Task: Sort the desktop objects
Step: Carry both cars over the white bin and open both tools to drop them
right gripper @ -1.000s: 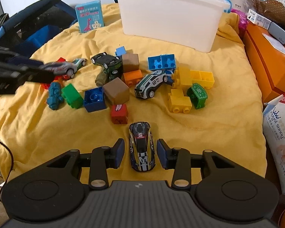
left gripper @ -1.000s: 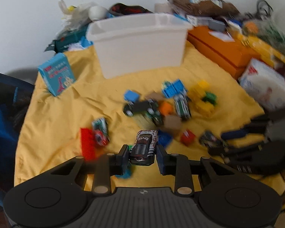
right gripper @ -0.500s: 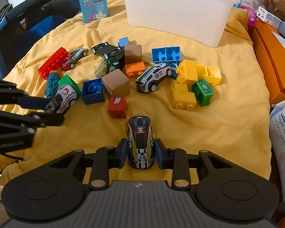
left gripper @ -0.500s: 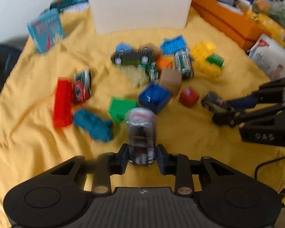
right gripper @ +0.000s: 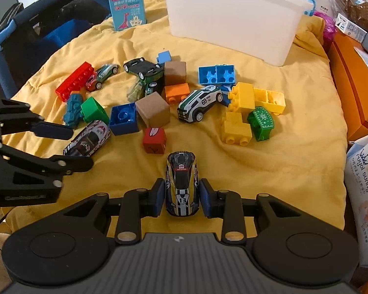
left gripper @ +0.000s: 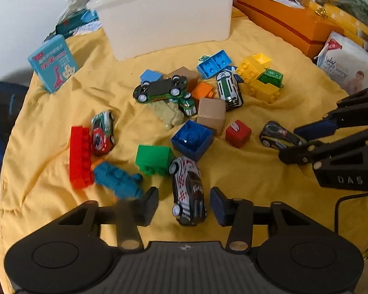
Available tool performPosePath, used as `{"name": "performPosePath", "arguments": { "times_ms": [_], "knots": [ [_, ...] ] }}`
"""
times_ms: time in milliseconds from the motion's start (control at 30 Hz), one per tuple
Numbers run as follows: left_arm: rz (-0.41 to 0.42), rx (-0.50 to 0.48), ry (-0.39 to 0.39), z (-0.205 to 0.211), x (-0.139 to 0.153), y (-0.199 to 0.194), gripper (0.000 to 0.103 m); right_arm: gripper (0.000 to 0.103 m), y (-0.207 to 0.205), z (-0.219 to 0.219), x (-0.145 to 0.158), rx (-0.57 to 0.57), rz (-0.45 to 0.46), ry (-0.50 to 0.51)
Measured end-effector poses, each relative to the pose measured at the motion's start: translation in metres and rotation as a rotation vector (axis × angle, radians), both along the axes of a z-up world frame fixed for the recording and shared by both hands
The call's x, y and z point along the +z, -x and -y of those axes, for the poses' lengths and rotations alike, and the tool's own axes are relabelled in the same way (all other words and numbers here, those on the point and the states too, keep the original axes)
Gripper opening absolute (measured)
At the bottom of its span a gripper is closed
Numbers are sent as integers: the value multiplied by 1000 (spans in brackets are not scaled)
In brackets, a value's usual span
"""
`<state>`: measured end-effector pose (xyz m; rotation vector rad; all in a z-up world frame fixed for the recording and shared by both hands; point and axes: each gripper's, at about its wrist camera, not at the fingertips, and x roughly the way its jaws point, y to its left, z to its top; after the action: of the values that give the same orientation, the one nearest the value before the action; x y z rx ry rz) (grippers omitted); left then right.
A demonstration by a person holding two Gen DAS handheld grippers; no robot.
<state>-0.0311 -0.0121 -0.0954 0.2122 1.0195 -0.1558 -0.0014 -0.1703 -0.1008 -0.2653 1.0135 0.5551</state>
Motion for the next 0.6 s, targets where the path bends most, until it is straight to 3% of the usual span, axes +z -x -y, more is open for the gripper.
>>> {"name": "performPosePath", "arguments": {
  "times_ms": [133, 233, 367, 600],
  "knots": [
    [15, -46, -29, 5, 0, 2, 31, 35, -1, 2, -3, -13, -21, 8],
    [-1, -57, -17, 3, -2, 2, 31, 33, 0, 4, -3, -10, -23, 4],
    [-5, -37, 88, -12, 17, -4, 30, 32, 1, 7, 0, 2, -28, -11],
    [272, 82, 189, -42, 111, -50, 30, 32, -19, 10, 58, -6, 119, -81]
  ]
}}
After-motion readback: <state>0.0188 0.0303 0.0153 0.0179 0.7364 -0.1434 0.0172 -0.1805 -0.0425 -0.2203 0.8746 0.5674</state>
